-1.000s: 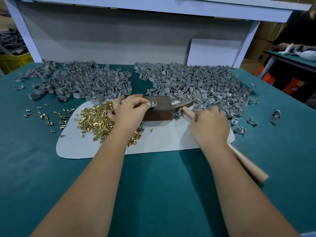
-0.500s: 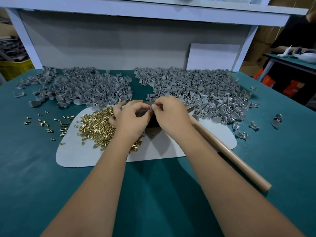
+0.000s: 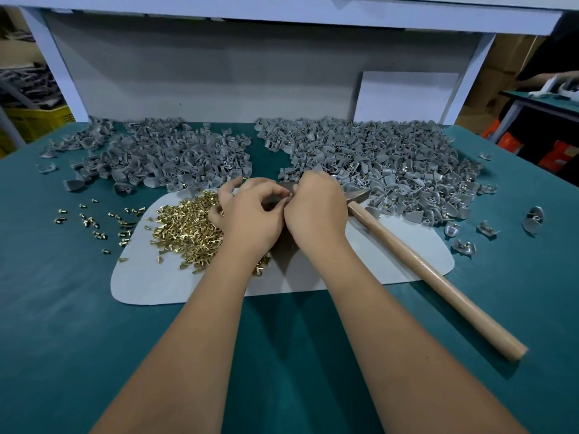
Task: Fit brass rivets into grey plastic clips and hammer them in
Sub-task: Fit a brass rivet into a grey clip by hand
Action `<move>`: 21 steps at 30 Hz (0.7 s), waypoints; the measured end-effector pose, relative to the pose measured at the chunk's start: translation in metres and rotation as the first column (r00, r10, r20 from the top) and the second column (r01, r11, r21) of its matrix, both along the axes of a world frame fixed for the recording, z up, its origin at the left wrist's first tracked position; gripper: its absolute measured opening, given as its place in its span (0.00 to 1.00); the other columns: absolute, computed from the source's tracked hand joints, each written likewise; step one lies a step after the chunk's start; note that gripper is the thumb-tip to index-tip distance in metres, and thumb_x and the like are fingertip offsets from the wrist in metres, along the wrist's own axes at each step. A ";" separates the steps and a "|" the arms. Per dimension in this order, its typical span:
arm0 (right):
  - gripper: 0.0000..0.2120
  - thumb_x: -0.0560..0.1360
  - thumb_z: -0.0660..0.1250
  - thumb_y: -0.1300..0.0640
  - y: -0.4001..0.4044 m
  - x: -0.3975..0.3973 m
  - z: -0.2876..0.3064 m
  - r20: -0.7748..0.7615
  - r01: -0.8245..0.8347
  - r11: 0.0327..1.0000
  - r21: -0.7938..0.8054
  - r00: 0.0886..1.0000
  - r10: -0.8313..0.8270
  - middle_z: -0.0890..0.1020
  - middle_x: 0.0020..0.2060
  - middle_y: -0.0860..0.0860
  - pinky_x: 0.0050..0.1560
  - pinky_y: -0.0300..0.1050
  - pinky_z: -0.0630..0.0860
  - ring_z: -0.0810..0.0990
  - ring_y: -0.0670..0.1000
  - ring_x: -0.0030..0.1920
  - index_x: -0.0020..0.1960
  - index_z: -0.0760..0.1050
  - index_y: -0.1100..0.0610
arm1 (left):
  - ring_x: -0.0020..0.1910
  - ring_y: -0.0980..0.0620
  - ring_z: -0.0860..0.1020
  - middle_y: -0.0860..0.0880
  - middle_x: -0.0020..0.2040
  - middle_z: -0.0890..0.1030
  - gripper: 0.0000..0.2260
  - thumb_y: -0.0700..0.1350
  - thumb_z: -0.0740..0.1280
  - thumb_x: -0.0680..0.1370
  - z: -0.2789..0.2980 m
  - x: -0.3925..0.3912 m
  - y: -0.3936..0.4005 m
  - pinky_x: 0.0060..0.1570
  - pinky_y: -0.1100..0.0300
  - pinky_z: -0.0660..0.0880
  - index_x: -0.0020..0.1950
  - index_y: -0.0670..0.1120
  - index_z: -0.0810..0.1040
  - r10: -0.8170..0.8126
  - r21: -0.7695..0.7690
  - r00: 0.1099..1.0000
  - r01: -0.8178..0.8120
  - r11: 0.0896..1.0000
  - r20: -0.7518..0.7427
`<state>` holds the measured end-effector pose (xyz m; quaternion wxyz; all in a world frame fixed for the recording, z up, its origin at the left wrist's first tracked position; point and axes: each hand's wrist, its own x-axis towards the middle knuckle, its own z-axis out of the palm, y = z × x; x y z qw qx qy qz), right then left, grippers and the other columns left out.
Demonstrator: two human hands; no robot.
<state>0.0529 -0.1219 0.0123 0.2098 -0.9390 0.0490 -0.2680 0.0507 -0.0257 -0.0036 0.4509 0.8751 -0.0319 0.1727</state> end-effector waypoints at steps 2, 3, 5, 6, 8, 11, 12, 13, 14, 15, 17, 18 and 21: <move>0.02 0.75 0.64 0.60 0.000 0.001 0.003 -0.044 -0.007 0.998 0.055 0.999 0.010 0.78 0.46 0.57 0.40 0.44 0.62 0.76 0.58 0.50 0.44 0.74 0.58 | 0.73 0.52 0.57 0.64 0.54 0.75 0.04 0.50 0.68 0.77 0.000 -0.002 -0.002 0.69 0.45 0.50 0.44 0.59 0.80 0.048 0.017 0.999 -0.048 0.999 -0.015; 0.04 0.74 0.64 0.60 -0.001 0.002 0.004 -0.070 -0.003 0.997 0.072 0.998 0.008 0.77 0.42 0.56 0.39 0.45 0.63 0.76 0.58 0.48 0.41 0.71 0.57 | 0.72 0.53 0.56 0.65 0.54 0.75 0.05 0.51 0.68 0.77 -0.001 -0.002 -0.003 0.68 0.46 0.50 0.43 0.59 0.80 0.066 0.026 0.998 -0.065 0.998 -0.020; 0.10 0.74 0.64 0.61 -0.001 0.003 0.007 -0.117 0.009 0.996 0.091 0.993 0.001 0.74 0.37 0.54 0.36 0.45 0.64 0.76 0.58 0.44 0.36 0.66 0.57 | 0.72 0.53 0.56 0.65 0.55 0.76 0.05 0.51 0.68 0.77 -0.002 -0.002 -0.004 0.66 0.47 0.49 0.42 0.60 0.79 0.074 0.022 0.997 -0.074 0.997 -0.021; 0.12 0.74 0.64 0.61 -0.001 0.004 0.008 -0.133 0.013 0.995 0.098 0.991 0.000 0.74 0.37 0.54 0.35 0.45 0.65 0.75 0.58 0.42 0.34 0.65 0.57 | 0.72 0.53 0.56 0.65 0.55 0.76 0.05 0.52 0.68 0.77 -0.002 -0.002 -0.004 0.66 0.47 0.49 0.42 0.60 0.79 0.073 0.016 0.997 -0.072 0.997 -0.022; 0.15 0.74 0.64 0.61 -0.002 0.006 0.010 -0.155 0.013 0.995 0.096 0.988 0.002 0.74 0.36 0.54 0.35 0.44 0.65 0.73 0.57 0.39 0.32 0.62 0.56 | 0.72 0.53 0.56 0.65 0.54 0.76 0.05 0.52 0.68 0.77 -0.002 -0.002 -0.005 0.65 0.48 0.48 0.42 0.59 0.79 0.073 0.014 0.997 -0.073 0.997 -0.028; 0.11 0.77 0.62 0.59 -0.007 0.005 0.007 -0.125 -0.038 0.995 0.090 0.991 0.049 0.76 0.39 0.55 0.38 0.44 0.63 0.74 0.57 0.42 0.36 0.67 0.58 | 0.73 0.52 0.58 0.63 0.56 0.77 0.04 0.52 0.68 0.77 -0.003 -0.001 -0.004 0.69 0.45 0.49 0.43 0.59 0.80 0.072 0.019 0.997 -0.072 0.997 -0.017; 0.09 0.78 0.62 0.58 -0.009 0.003 0.004 -0.091 -0.071 0.993 0.091 0.993 0.080 0.77 0.41 0.55 0.39 0.43 0.62 0.75 0.56 0.44 0.39 0.70 0.58 | 0.73 0.52 0.60 0.62 0.56 0.78 0.03 0.51 0.69 0.77 -0.004 0.000 -0.003 0.70 0.43 0.50 0.44 0.59 0.80 0.056 0.025 0.998 -0.056 0.998 -0.005; 0.08 0.78 0.61 0.58 -0.012 0.001 0.001 -0.058 -0.107 0.989 0.104 0.992 0.114 0.77 0.42 0.54 0.40 0.43 0.60 0.75 0.55 0.45 0.40 0.71 0.57 | 0.72 0.51 0.61 0.61 0.55 0.79 0.03 0.51 0.68 0.77 -0.004 0.001 -0.002 0.71 0.42 0.52 0.44 0.58 0.81 0.042 0.036 0.999 -0.042 0.998 0.008; 0.08 0.78 0.62 0.58 -0.015 -0.001 -0.002 -0.032 -0.144 0.980 0.137 0.988 0.149 0.77 0.43 0.53 0.40 0.42 0.61 0.74 0.54 0.45 0.40 0.72 0.56 | 0.72 0.51 0.61 0.62 0.54 0.79 0.03 0.51 0.68 0.77 -0.004 0.001 -0.002 0.71 0.42 0.53 0.44 0.58 0.81 0.046 0.048 0.999 -0.046 0.998 0.015; 0.07 0.77 0.63 0.59 -0.019 -0.002 -0.004 -0.013 -0.179 0.966 0.185 0.983 0.184 0.78 0.43 0.52 0.41 0.43 0.63 0.74 0.52 0.45 0.41 0.74 0.56 | 0.72 0.51 0.60 0.63 0.52 0.78 0.03 0.52 0.68 0.76 -0.004 0.001 -0.002 0.70 0.42 0.53 0.44 0.59 0.81 0.066 0.055 0.998 -0.067 0.996 0.018; 0.04 0.75 0.66 0.61 -0.023 -0.002 -0.006 0.015 -0.228 0.936 0.269 0.973 0.232 0.78 0.43 0.51 0.45 0.44 0.70 0.75 0.50 0.44 0.42 0.77 0.56 | 0.72 0.52 0.58 0.65 0.49 0.75 0.02 0.54 0.69 0.76 -0.004 0.000 -0.003 0.68 0.44 0.51 0.43 0.60 0.80 0.103 0.059 0.995 -0.104 0.993 0.018; 0.04 0.74 0.67 0.62 -0.024 -0.002 -0.007 0.030 -0.242 0.923 0.300 0.969 0.245 0.78 0.42 0.50 0.46 0.44 0.71 0.74 0.50 0.43 0.42 0.78 0.57 | 0.72 0.52 0.57 0.65 0.49 0.75 0.03 0.54 0.69 0.76 -0.004 -0.001 -0.004 0.67 0.45 0.51 0.43 0.61 0.79 0.108 0.060 0.994 -0.109 0.992 0.017; 0.05 0.72 0.69 0.65 -0.023 -0.002 -0.009 0.097 -0.270 0.903 0.333 0.963 0.252 0.77 0.40 0.49 0.42 0.41 0.68 0.73 0.48 0.40 0.39 0.78 0.58 | 0.72 0.52 0.58 0.66 0.48 0.74 0.03 0.55 0.69 0.76 -0.004 -0.001 -0.004 0.65 0.45 0.51 0.42 0.61 0.78 0.112 0.065 0.994 -0.113 0.991 0.017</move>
